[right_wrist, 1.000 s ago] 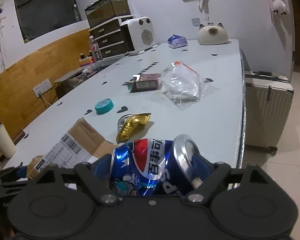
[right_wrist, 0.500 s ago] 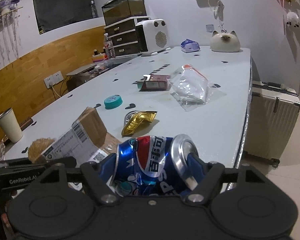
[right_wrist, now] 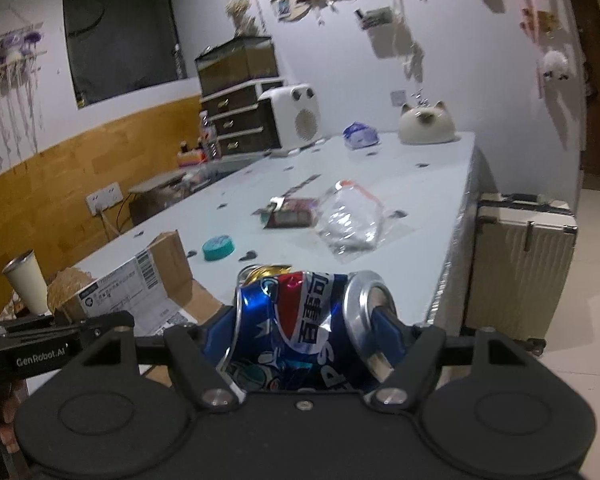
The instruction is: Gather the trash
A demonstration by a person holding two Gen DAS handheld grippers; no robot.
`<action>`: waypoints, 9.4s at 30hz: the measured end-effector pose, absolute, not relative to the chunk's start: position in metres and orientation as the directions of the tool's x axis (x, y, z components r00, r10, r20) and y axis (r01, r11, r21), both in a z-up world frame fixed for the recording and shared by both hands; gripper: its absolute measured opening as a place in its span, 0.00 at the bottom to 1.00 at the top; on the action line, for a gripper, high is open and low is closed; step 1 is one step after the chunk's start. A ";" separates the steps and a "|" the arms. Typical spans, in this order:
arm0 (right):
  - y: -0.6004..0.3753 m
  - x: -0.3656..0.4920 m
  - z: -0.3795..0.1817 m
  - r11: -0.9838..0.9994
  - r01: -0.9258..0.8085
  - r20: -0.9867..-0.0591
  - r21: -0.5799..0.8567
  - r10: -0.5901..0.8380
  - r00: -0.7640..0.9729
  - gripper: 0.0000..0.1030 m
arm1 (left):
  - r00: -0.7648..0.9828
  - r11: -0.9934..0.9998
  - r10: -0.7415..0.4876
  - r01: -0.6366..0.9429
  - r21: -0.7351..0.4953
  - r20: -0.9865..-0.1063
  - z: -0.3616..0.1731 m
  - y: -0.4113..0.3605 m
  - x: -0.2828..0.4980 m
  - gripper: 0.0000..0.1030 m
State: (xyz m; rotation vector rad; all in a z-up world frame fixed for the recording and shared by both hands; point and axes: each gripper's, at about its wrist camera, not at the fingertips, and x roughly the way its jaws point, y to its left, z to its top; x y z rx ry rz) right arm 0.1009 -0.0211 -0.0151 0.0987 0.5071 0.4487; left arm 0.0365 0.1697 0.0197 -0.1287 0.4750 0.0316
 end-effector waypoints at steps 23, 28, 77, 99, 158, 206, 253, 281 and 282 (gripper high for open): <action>-0.222 0.041 -0.041 0.984 -0.019 -0.462 0.175 0.099 0.881 0.72 | 0.820 0.952 -0.300 0.290 -0.098 -0.488 -0.008 -0.032 0.053 0.37; -0.258 0.039 -0.067 0.981 0.058 -0.507 0.183 0.043 0.861 0.72 | 0.772 0.937 -0.338 0.331 -0.114 -0.539 -0.036 -0.074 0.066 0.37; -0.337 0.218 -0.405 0.891 0.355 -0.871 0.283 0.084 0.485 0.73 | 0.051 0.968 -0.153 0.206 -0.140 -0.987 -0.457 -0.186 0.306 0.48; -0.347 0.285 -0.508 0.715 0.580 -0.897 0.390 0.151 0.416 0.82 | 0.033 0.971 -0.129 0.206 -0.119 -0.991 -0.464 -0.180 0.299 0.75; -0.333 0.090 -0.283 0.955 0.272 -0.840 0.114 -0.054 0.540 1.00 | 0.404 0.969 -0.172 0.235 -0.080 -0.899 -0.238 -0.128 0.167 1.00; -0.194 0.044 -0.029 0.998 0.041 -0.428 0.055 -0.013 0.903 1.00 | 0.876 0.985 -0.151 0.172 0.005 -0.459 0.040 0.035 0.071 1.00; 0.027 0.311 -0.029 0.927 -0.370 -0.496 0.053 0.347 0.796 1.00 | 0.793 0.968 -0.250 0.193 -0.160 -0.555 -0.026 0.181 0.208 0.42; 0.045 0.333 -0.018 0.976 -0.218 -0.527 0.001 0.186 0.829 0.98 | 0.806 0.964 -0.247 0.147 -0.223 -0.537 -0.027 0.198 0.203 0.42; 0.056 0.339 -0.018 0.977 -0.211 -0.524 -0.007 0.177 0.833 0.98 | 0.805 0.963 -0.248 0.146 -0.224 -0.538 -0.027 0.198 0.204 0.42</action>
